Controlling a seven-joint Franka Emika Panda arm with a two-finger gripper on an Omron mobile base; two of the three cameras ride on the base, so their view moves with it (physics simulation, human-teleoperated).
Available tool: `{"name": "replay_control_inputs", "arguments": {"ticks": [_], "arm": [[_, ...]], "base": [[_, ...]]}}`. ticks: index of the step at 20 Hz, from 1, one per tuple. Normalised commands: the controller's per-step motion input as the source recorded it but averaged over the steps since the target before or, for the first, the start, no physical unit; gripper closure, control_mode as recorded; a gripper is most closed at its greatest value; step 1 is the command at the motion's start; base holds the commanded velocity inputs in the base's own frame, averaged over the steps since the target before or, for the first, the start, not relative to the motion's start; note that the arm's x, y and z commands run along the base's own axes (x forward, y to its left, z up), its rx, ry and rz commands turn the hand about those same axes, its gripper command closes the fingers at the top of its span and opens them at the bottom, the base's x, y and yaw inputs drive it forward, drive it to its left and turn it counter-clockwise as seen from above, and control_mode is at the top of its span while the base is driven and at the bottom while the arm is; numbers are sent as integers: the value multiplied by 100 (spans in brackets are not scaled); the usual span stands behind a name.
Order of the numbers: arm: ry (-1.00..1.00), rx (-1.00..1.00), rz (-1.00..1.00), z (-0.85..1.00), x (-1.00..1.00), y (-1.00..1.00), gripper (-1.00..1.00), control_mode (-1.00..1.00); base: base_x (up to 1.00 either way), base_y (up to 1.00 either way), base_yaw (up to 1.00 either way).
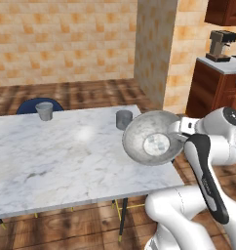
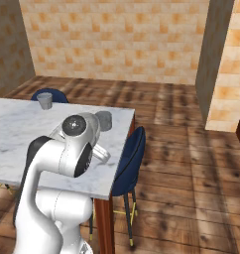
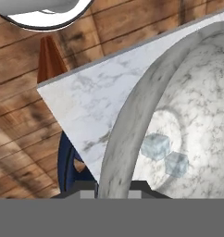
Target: There are four ice cubes in the ice bowl. Place two ice cubes in each glass of water.
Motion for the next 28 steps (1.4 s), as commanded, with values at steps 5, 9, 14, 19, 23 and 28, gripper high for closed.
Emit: {"name": "replay_control_inputs", "arguments": {"ticks": [5,9,14,19,23,28], "arm": [[0,0,1,0,0,0,100,-100],[0,0,0,0,0,0,100,100],[0,0,0,0,0,0,100,100],[0,0,0,0,0,0,100,100],[0,0,0,0,0,0,100,100],[0,0,0,0,0,0,100,100]], "base": [[0,0,0],[-2,-6,1],[-33,-74,6],[-44,-91,10],[-20,-86,25],[-2,-80,36]]}}
